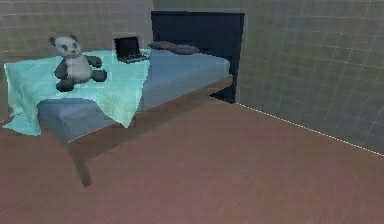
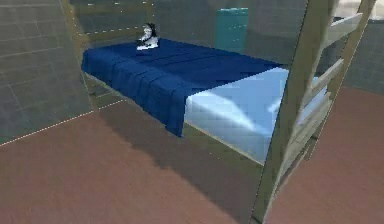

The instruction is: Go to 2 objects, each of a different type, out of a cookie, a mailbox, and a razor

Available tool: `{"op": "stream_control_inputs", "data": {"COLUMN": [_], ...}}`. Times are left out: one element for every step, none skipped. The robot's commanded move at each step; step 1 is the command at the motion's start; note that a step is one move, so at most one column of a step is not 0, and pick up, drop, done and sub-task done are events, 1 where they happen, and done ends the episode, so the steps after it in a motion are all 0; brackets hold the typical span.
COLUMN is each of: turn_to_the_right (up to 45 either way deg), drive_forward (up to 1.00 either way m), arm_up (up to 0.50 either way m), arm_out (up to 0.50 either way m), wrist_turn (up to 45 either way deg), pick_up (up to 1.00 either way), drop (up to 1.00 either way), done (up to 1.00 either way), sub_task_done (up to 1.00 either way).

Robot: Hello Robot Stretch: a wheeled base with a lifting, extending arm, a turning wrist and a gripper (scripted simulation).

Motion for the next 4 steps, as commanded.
{"op": "stream_control_inputs", "data": {"turn_to_the_right": [-45.0, -12.0, 0.0, 0.0], "drive_forward": [0.0, 0.0, 1.0, 0.5], "arm_up": [0.0, 0.0, 0.0, 0.0], "arm_out": [0.0, 0.0, 0.0, 0.0], "wrist_turn": [0.0, 0.0, 0.0, 0.0], "pick_up": [0.0, 0.0, 0.0, 0.0], "drop": [0.0, 0.0, 0.0, 0.0], "done": [0.0, 0.0, 0.0, 0.0], "sub_task_done": [0.0, 0.0, 0.0, 0.0]}}
